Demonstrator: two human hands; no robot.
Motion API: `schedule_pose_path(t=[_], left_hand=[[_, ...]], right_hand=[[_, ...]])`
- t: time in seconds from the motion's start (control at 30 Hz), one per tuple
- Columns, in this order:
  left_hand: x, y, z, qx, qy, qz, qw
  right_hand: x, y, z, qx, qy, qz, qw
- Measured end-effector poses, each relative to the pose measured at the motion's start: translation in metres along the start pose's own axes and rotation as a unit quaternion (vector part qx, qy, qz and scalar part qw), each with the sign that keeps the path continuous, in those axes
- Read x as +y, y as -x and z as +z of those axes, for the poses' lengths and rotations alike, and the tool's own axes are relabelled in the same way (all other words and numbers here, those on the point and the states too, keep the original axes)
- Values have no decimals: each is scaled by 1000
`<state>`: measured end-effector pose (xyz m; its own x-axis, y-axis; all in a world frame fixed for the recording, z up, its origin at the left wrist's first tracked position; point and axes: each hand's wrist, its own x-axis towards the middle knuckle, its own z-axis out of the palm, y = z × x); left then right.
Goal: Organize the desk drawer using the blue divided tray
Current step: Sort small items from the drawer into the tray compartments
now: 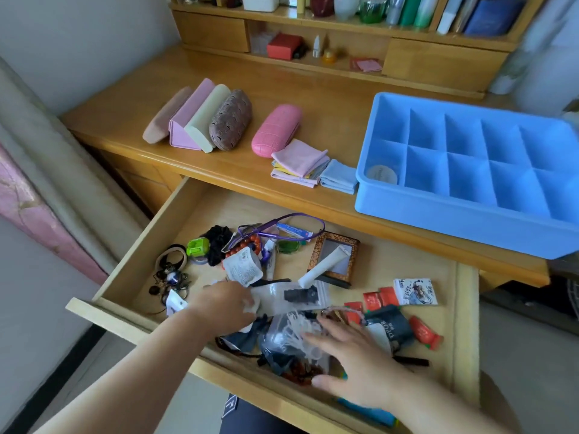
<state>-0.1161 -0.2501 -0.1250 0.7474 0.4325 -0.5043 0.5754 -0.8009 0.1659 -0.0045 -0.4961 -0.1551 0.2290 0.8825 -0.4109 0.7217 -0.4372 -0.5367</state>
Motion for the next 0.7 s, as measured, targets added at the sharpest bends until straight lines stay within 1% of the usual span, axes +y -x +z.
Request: schedule_pose_path(t=[0.03, 0.1, 0.13, 0.17, 0.2, 0.23, 0.3, 0.33, 0.37, 0.43, 0.5, 0.53, 0.57, 0.6, 0.63, 0.67, 0.7], left_hand=[[9, 0, 0, 49, -36, 8, 998], [25, -3, -2, 179, -4, 37, 983], [32, -8, -2, 227, 16, 51, 972], [36, -16, -1, 248, 13, 58, 967], [38, -24, -2, 231, -2, 49, 972], [38, -31, -2, 190, -13, 29, 981], [32, -43, -3, 108, 0, -22, 994], [26, -47, -1, 97, 5, -41, 994], [19, -49, 2, 103, 0, -56, 993], [9, -45, 6, 117, -45, -85, 988], [10, -37, 9, 140, -90, -89, 982], [17, -32, 10, 169, -72, -65, 981], [28, -25, 11, 206, -27, -14, 978], [44, -18, 13, 239, 33, 60, 968], [63, -10, 15, 248, 81, 142, 955], [85, 0, 19, 228, 108, 215, 944], [106, 8, 26, 187, 113, 261, 940]], right_hand=[[3, 2, -1, 28, -6, 1, 1000], [10, 9, -9, 131, -40, 20, 990], [17, 13, -16, 179, -42, 46, 982], [26, 17, -22, 216, -32, 79, 973], [36, 21, -27, 238, -15, 116, 964], [46, 25, -30, 243, 5, 153, 958], [62, 32, -35, 233, 31, 222, 946], [67, 35, -38, 233, 25, 244, 941], [72, 37, -40, 241, 6, 257, 936], [75, 40, -43, 265, -41, 263, 927], [72, 43, -42, 249, -37, 253, 934], [69, 45, -39, 230, -26, 245, 942], [66, 46, -34, 209, -19, 236, 949], [62, 48, -28, 190, -20, 230, 954], [58, 49, -22, 173, -25, 222, 959], [54, 49, -16, 155, -39, 209, 965], [49, 49, -10, 132, -72, 191, 970]])
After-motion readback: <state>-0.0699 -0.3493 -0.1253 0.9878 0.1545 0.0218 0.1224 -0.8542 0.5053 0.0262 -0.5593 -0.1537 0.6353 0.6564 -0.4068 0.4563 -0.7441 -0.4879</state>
